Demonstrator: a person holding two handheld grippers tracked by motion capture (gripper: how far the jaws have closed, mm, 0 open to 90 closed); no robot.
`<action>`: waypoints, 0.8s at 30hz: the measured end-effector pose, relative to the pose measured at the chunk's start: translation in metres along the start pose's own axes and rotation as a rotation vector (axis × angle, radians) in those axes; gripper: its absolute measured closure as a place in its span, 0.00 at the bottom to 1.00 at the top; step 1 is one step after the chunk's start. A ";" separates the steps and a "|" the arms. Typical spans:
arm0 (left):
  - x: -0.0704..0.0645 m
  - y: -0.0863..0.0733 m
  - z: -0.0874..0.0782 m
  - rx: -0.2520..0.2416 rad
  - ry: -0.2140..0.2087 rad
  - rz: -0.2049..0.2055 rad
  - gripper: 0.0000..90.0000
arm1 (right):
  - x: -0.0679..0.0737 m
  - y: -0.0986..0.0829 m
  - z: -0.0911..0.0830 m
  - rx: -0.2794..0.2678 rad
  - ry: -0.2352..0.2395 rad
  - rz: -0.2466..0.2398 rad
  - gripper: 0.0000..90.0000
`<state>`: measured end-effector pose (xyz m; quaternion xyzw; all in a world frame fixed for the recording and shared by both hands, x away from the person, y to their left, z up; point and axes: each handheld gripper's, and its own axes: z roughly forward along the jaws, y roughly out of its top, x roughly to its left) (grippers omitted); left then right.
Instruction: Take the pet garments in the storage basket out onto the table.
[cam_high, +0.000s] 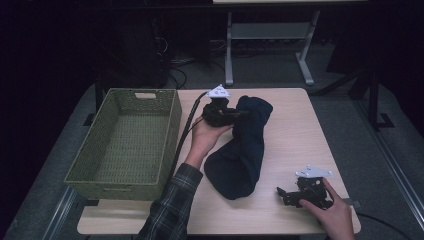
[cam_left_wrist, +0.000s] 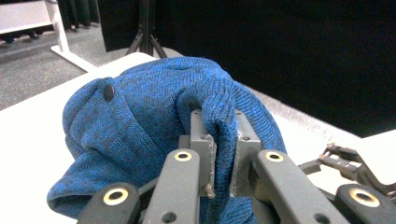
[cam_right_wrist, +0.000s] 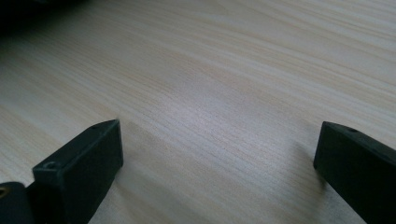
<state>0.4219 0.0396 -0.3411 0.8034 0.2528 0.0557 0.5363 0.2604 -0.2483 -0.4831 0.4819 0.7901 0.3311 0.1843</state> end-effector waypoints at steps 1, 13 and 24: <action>0.000 -0.002 0.004 0.009 -0.003 0.005 0.92 | 0.000 0.000 0.000 0.000 0.000 0.001 0.01; 0.003 -0.029 0.049 0.069 -0.026 -0.031 0.89 | 0.000 0.000 0.000 0.002 0.001 0.005 0.01; -0.001 -0.030 0.058 0.090 -0.020 -0.001 0.56 | 0.000 0.000 0.000 0.002 0.001 0.005 0.01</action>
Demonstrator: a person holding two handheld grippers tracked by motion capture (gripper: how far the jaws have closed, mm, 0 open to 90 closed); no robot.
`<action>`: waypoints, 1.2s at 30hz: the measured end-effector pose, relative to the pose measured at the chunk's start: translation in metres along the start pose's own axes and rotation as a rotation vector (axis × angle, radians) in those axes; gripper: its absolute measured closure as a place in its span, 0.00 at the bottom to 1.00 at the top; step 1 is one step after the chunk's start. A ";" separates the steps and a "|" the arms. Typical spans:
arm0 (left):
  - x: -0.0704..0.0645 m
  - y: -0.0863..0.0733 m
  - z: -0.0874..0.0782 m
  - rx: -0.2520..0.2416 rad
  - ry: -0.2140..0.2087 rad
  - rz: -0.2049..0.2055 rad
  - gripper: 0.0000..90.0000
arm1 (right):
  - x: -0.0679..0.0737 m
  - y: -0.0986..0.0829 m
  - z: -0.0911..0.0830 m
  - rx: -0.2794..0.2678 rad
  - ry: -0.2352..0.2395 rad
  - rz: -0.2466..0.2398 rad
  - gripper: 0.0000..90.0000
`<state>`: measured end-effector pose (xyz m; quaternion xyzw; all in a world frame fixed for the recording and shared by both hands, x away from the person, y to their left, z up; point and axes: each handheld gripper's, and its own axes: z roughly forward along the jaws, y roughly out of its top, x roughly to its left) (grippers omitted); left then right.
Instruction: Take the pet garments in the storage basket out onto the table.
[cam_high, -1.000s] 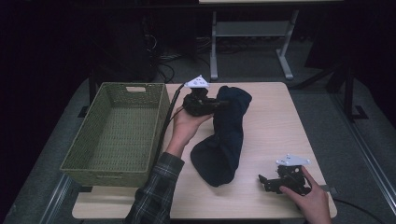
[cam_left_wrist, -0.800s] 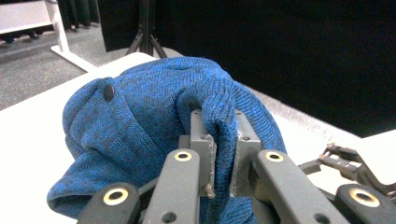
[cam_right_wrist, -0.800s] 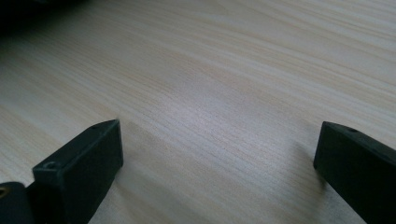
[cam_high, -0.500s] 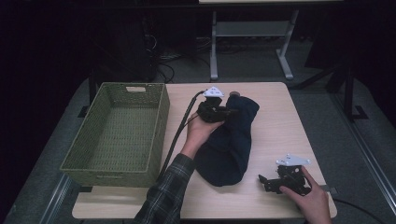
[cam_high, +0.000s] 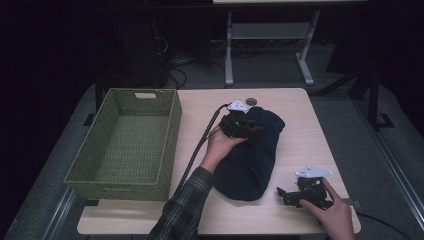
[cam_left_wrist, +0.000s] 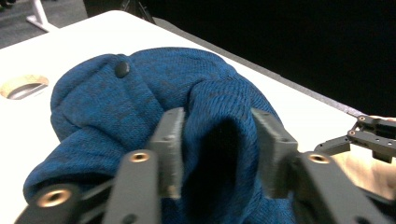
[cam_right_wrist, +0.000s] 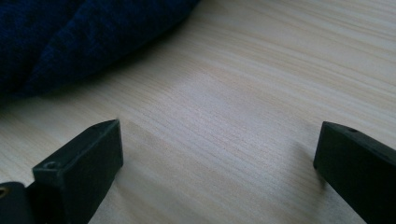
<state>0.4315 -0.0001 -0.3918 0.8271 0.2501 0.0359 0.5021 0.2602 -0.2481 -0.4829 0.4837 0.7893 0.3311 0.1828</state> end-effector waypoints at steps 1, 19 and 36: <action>0.000 0.000 0.000 0.003 0.008 0.004 0.52 | 0.000 0.000 0.000 0.000 0.000 0.000 0.01; -0.014 -0.008 -0.028 0.052 0.042 0.058 0.15 | 0.000 0.000 0.000 -0.001 -0.001 -0.003 0.01; -0.036 -0.046 -0.077 0.073 0.106 0.083 0.15 | 0.000 0.000 0.000 0.000 -0.001 -0.004 0.01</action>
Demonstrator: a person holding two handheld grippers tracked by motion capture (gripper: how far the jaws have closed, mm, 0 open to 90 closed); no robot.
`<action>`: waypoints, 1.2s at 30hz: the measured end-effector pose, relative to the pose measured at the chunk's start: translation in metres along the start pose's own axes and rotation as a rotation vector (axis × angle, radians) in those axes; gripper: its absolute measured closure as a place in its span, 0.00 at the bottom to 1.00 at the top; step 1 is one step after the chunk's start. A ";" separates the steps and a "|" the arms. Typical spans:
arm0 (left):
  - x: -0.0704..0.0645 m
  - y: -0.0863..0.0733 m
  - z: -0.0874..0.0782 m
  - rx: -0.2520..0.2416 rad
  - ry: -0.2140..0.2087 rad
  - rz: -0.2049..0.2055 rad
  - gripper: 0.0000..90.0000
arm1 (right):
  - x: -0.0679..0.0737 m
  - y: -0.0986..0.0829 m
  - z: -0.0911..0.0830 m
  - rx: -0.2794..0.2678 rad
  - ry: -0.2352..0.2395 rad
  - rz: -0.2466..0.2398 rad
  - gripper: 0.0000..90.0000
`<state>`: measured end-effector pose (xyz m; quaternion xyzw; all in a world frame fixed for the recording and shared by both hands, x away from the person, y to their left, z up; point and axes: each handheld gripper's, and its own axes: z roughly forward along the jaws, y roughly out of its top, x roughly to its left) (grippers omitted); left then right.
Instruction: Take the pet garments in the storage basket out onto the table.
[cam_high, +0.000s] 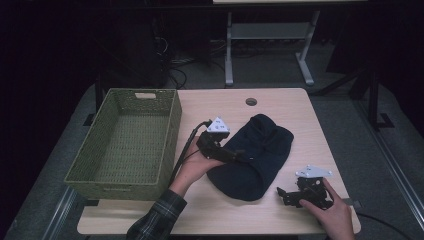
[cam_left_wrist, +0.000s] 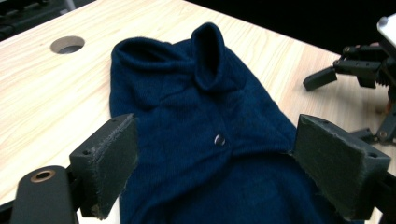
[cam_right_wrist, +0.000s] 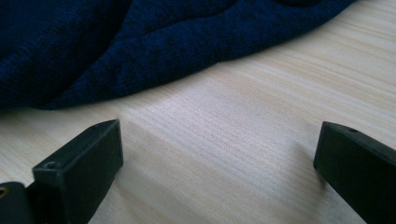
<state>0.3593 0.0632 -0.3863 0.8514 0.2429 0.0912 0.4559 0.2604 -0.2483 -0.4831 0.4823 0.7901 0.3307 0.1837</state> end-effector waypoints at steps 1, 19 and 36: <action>-0.002 -0.002 -0.003 0.005 0.007 0.005 0.15 | 0.000 0.000 0.000 0.000 0.000 0.001 0.01; -0.025 -0.059 -0.035 0.019 0.062 0.005 0.15 | 0.000 0.000 0.000 0.000 0.000 -0.001 0.01; -0.037 -0.113 -0.045 0.106 0.095 -0.016 0.15 | 0.000 0.000 0.000 0.000 0.001 0.000 0.01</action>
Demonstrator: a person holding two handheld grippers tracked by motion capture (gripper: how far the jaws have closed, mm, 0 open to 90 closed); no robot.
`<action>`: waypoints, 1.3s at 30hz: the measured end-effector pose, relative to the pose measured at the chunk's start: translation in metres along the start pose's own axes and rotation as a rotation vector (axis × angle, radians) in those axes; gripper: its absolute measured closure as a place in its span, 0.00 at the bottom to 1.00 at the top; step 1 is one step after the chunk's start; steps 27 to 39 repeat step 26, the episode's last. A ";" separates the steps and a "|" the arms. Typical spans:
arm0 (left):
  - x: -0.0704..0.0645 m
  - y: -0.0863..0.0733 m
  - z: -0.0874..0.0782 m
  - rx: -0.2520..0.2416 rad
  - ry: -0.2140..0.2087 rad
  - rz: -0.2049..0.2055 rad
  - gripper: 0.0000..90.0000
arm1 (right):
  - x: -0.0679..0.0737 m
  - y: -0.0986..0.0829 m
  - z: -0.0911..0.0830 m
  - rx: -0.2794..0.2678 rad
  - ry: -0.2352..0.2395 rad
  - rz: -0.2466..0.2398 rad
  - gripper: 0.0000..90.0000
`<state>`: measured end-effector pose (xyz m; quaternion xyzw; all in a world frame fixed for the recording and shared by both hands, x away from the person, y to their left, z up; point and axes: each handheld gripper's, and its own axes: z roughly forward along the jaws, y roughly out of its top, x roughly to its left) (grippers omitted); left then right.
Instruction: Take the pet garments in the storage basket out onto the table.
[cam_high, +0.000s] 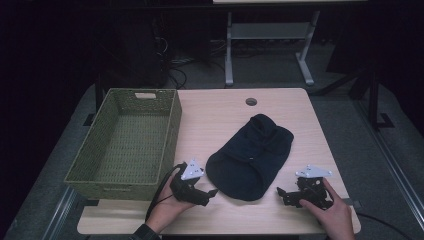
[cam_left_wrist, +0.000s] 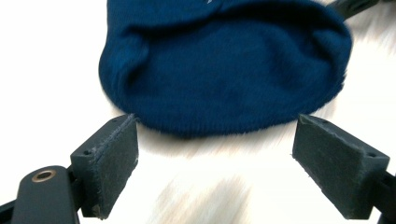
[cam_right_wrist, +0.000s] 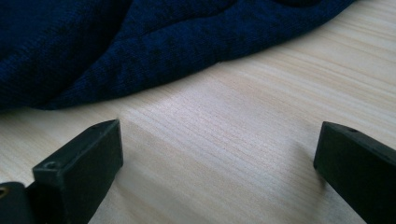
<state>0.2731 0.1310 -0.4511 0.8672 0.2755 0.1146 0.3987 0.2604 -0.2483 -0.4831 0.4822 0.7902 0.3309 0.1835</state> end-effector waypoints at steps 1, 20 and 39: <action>-0.001 -0.003 0.001 0.005 0.003 0.005 0.15 | 0.000 0.000 0.000 0.000 0.000 0.000 0.01; -0.006 -0.019 0.018 0.059 -0.012 0.043 0.14 | 0.000 0.000 0.000 0.000 0.000 -0.001 0.01; -0.006 -0.019 0.018 0.059 -0.012 0.043 0.14 | 0.000 0.000 0.000 0.000 0.000 0.000 0.01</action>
